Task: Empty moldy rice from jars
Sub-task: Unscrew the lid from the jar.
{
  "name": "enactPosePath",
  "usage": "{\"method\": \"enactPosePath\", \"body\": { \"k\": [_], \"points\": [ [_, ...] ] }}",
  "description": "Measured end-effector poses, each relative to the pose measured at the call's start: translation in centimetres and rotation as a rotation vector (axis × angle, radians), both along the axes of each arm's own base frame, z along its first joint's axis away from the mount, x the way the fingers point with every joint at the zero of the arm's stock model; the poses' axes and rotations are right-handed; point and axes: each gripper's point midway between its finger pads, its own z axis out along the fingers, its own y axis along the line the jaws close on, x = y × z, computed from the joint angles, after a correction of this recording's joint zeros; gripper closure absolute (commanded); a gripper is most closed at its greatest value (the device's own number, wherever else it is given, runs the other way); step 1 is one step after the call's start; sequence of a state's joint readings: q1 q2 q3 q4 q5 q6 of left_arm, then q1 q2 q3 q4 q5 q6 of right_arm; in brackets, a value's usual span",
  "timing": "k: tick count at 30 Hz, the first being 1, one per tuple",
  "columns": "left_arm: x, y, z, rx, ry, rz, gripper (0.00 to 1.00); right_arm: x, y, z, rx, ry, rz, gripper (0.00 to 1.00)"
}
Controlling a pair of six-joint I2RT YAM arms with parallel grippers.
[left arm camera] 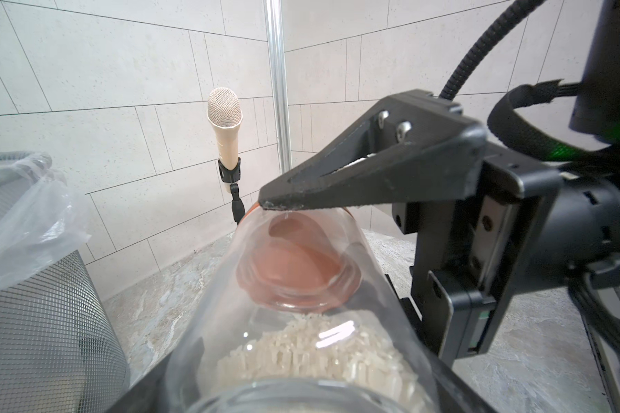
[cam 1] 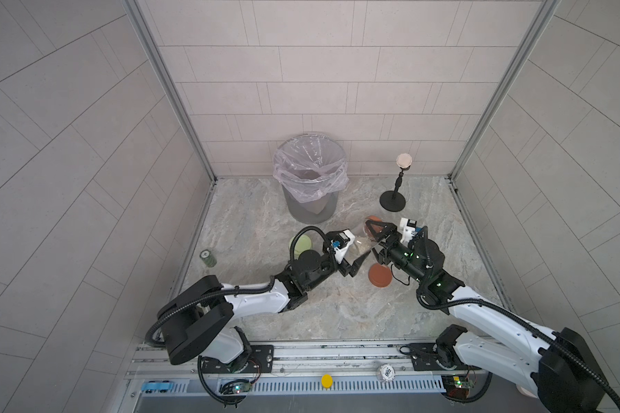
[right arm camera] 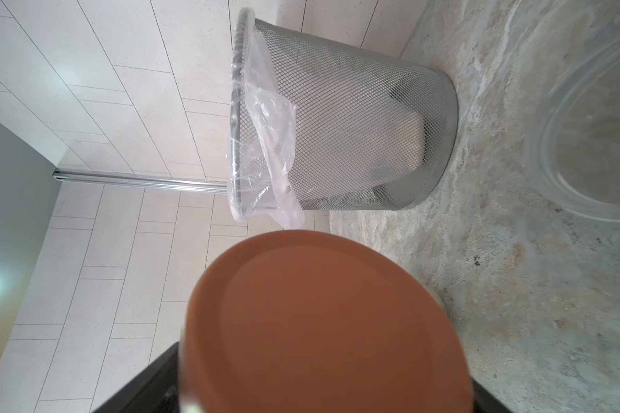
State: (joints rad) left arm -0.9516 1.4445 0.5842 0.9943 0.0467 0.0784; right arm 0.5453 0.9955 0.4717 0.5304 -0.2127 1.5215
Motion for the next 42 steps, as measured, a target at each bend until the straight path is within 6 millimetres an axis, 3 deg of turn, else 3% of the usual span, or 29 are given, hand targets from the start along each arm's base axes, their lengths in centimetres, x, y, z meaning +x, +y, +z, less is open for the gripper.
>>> {"method": "enactPosePath", "body": {
  "k": [6, 9, 12, 15, 17, 19, 20, 21, 22, 36, 42],
  "points": [
    [-0.2, -0.1, 0.0, -0.001, 0.000, -0.008, 1.00, 0.5, 0.2, -0.2, 0.003, -0.008, -0.004, 0.02],
    [-0.2, -0.2, -0.2, 0.006, 0.005, -0.012, 1.00, 0.6, 0.5, -0.3, -0.001, -0.006, 0.003, 0.08],
    [-0.2, -0.2, -0.5, 0.017, 0.012, -0.009, 0.96, 0.5, 0.6, 0.0, -0.013, -0.018, 0.003, 0.23],
    [-0.3, -0.2, -0.4, 0.010, 0.017, -0.011, 0.79, 0.2, 0.4, 0.3, -0.054, -0.030, -0.008, 0.38],
    [-0.3, -0.2, -0.2, 0.000, 0.020, -0.014, 0.58, -0.3, 0.2, 0.8, -0.103, -0.047, -0.017, 0.45],
    [-0.7, -0.3, 0.2, -0.012, 0.020, -0.025, 0.45, -0.8, -0.1, 1.4, -0.155, -0.063, -0.022, 0.51],
    [-0.9, -0.4, 0.4, -0.020, 0.019, -0.033, 0.28, -1.0, -0.2, 1.8, -0.182, -0.072, -0.024, 0.53],
    [-1.0, -0.5, 0.6, -0.026, 0.019, -0.039, 0.04, -1.2, -0.4, 2.1, -0.205, -0.081, -0.027, 0.54],
    [-1.2, -0.6, 0.7, -0.032, 0.020, -0.046, 0.00, -1.4, -0.5, 2.4, -0.230, -0.089, -0.028, 0.56],
    [-1.2, -0.1, 2.0, -0.078, 0.180, -0.033, 0.00, -1.8, -0.6, 5.0, -0.554, -0.200, 0.006, 0.58],
    [-1.7, 0.1, 1.7, -0.085, 0.247, -0.049, 0.00, -2.0, 0.4, 4.6, -0.643, -0.217, 0.087, 0.59]
  ]
}}
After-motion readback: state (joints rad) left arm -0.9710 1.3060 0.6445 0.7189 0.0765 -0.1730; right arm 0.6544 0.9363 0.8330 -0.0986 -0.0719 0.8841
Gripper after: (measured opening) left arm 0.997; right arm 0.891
